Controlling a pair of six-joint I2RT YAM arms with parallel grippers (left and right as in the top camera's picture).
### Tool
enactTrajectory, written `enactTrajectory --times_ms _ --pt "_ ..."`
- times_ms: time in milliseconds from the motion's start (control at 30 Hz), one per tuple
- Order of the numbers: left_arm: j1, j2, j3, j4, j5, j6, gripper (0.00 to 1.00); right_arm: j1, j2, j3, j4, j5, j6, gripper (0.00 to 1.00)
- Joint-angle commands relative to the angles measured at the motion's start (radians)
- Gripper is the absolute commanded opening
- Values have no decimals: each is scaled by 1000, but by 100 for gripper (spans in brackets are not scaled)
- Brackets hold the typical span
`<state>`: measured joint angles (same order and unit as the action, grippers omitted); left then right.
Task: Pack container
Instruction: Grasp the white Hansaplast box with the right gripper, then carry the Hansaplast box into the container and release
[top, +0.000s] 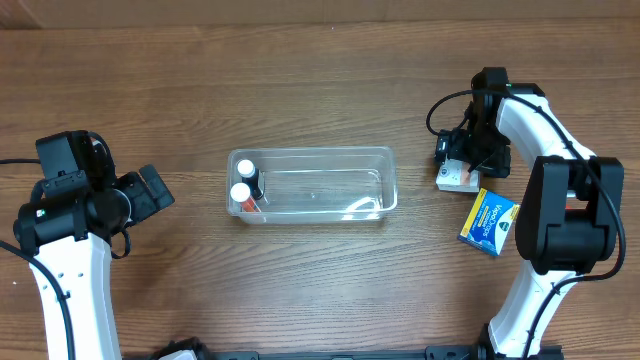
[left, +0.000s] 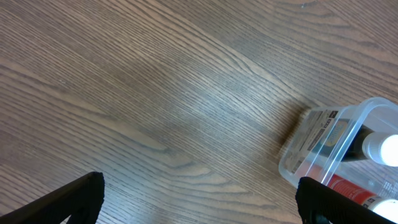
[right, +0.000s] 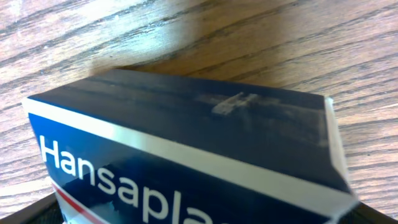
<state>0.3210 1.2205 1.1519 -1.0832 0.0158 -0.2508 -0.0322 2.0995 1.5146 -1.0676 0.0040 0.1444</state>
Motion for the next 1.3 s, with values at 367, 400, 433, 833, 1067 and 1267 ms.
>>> enactTrajectory --times_ms 367,400,433,833,1067,1267 --pt "4 2 2 8 11 23 100 -3 1 50 -77 113 44 100" --pt "4 2 2 8 11 23 100 -2 1 50 -77 115 47 100" --pt "4 2 2 8 11 23 100 -3 1 50 -79 115 50 100" --pt "4 2 2 8 11 23 100 -3 -3 126 -132 73 35 98" --pt "4 2 2 8 11 23 100 0 -6 212 -206 62 34 99" --pt "4 2 2 8 11 23 100 0 -6 207 -209 27 34 100"
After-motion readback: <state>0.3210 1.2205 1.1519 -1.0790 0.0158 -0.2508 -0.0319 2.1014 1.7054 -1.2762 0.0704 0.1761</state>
